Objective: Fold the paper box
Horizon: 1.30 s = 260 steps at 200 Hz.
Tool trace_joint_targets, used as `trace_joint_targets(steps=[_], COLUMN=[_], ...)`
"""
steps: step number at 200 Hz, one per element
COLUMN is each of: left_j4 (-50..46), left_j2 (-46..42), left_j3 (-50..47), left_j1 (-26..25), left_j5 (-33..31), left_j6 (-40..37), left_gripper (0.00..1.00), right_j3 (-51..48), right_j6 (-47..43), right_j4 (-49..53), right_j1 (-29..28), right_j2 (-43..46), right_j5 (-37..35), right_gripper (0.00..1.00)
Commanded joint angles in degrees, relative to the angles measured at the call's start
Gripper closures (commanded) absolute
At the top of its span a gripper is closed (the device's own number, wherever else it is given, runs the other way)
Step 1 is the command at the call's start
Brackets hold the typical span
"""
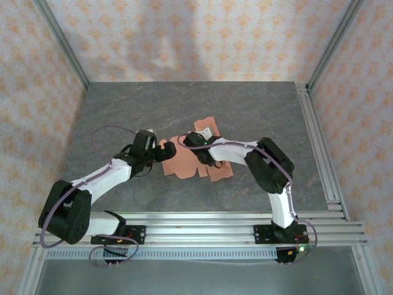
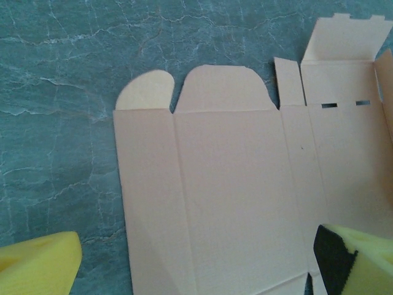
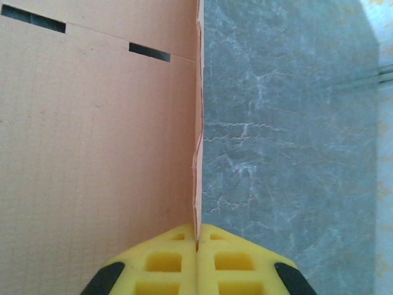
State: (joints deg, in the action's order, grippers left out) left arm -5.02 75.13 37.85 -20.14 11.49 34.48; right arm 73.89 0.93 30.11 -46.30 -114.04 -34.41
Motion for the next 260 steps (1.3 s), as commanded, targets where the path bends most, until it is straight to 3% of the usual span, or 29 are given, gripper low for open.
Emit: trace_joint_targets(steps=[1, 39, 78, 113, 137, 185, 221, 260], left_j4=[0.3, 2.2, 2.8, 2.5, 2.4, 2.0, 0.9, -1.0], left_j2=[-1.0, 2.0, 4.4, 5.5, 7.5, 13.6, 18.5, 22.2], left_j3=[-0.7, 0.7, 2.2, 3.3, 5.6, 12.5, 17.0, 21.7], left_j1=[0.2, 0.1, -0.4, -0.9, -1.4, -2.8, -3.0, -3.0], left_j5=[-1.5, -0.8, -0.4, -0.3, 0.4, 0.6, 2.0, 2.1], left_j6=[0.4, 1.9, 2.5, 2.6, 2.7, 2.3, 0.9, -1.3], left_gripper=[0.02, 0.02, 0.02, 0.02, 0.02, 0.02, 0.02, 0.02], right_j3=[-2.5, 0.5, -2.2, -5.5, -7.5, -12.7, -12.8, -11.5], right_j6=[-0.9, -3.5, -2.8, -2.5, -1.9, 1.3, 1.3, 0.7], right_j4=[-2.7, 0.9, -2.6, -5.6, -7.4, -14.1, -14.9, -14.5], right_j1=[1.5, -1.0, 1.1, 3.4, 6.0, 15.7, 18.3, 18.3], right_j2=[4.4, -0.4, 3.7, 10.2, 14.5, 19.1, 16.7, 12.1], right_j5=[2.8, -3.6, 1.9, 13.4, 22.0, 42.2, 45.0, 45.4], right_gripper=[0.91, 0.87, 0.86, 0.36, 0.25, 0.24, 0.26, 0.36])
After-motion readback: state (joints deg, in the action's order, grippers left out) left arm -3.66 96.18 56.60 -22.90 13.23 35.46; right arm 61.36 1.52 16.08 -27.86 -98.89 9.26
